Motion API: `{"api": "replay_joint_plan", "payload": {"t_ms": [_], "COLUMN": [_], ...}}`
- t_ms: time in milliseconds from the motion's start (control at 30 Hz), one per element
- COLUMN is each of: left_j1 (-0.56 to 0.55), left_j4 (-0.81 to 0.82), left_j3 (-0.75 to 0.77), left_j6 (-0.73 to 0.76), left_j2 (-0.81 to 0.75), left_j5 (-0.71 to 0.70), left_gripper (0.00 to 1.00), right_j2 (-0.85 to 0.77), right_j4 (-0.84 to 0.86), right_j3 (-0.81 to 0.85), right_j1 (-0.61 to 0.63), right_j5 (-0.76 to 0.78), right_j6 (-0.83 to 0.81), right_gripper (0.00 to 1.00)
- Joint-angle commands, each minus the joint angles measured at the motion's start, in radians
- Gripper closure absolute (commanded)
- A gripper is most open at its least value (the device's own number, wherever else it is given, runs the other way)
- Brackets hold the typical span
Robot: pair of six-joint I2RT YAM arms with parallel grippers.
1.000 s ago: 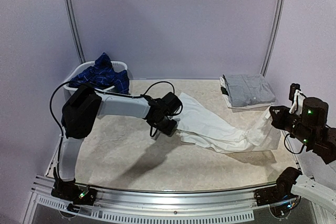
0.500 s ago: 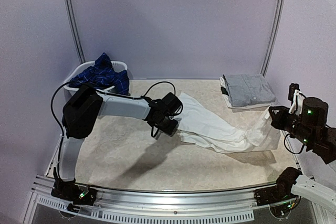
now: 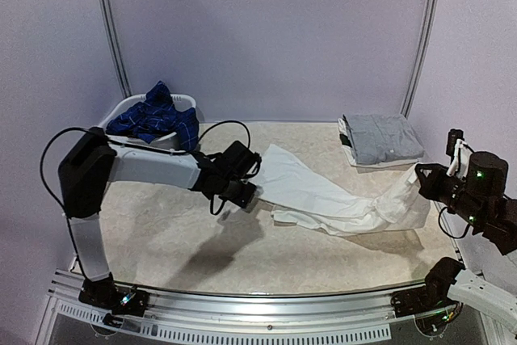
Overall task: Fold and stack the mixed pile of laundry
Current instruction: Pick up the crumpled T-shirt from the center of the board.
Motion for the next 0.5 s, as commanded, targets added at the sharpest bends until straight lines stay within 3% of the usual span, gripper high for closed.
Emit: {"api": "replay_joint_plan", "payload": {"t_ms": [0,467], "left_j1": [0.014,0.014], "left_j4": [0.012,-0.063], "left_j3": [-0.061,-0.152], "left_j6": [-0.005,-0.038], "left_j2": [-0.145,-0.513], "left_j5": [-0.070,-0.162], "left_gripper": [1.00,1.00], "right_j2": [-0.029,0.030], "right_j4": [0.031,0.065], "right_j3": [-0.010,0.095], "right_j1": [-0.005,-0.005], "right_j5": [0.007,-0.079], "right_j6": [0.008,-0.019], "right_gripper": [0.99,0.99]}}
